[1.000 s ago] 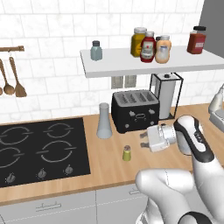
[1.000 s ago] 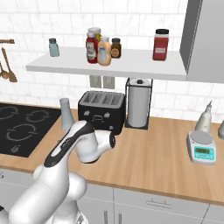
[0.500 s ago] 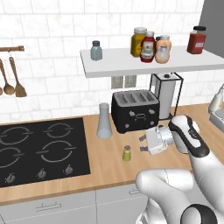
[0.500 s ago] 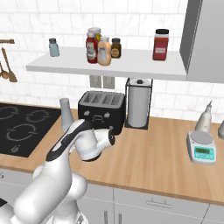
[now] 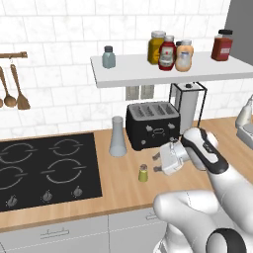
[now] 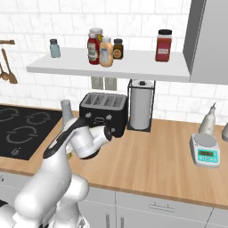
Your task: Put the shaker and condiment bottle from the counter next to their counterparts in the cabinet.
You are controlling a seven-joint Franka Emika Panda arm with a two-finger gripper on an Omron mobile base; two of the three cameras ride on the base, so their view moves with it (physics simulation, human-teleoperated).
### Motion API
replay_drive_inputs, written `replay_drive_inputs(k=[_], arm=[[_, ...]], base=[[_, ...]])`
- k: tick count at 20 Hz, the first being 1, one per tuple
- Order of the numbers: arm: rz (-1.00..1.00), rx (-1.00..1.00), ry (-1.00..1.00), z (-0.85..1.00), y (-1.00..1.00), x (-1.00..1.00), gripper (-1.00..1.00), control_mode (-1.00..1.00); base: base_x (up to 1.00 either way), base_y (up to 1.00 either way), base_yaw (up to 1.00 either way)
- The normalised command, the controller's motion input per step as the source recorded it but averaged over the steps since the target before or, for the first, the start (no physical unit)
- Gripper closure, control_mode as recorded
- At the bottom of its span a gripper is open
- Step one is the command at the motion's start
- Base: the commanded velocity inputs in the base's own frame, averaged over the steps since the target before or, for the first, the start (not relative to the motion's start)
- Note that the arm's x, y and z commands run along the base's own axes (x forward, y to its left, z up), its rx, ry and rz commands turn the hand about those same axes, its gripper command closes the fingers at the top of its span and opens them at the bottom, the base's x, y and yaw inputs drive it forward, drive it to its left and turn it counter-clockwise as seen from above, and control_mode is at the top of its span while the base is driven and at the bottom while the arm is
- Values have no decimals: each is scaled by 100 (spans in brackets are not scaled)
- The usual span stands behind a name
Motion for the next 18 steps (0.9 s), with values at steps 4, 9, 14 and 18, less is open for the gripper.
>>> replay_drive_inputs(k=[4,9,14,18], arm=[[0,-6,0,-7,33,0,-100,-100],[0,-3,0,-18,16,0,-100,-100],[0,-2,0,-27,2,0,-100,-100],[0,-2,0,-27,1,0,-100,-100]], base=[[0,0,0],[0,0,0],[0,0,0],[0,0,0]])
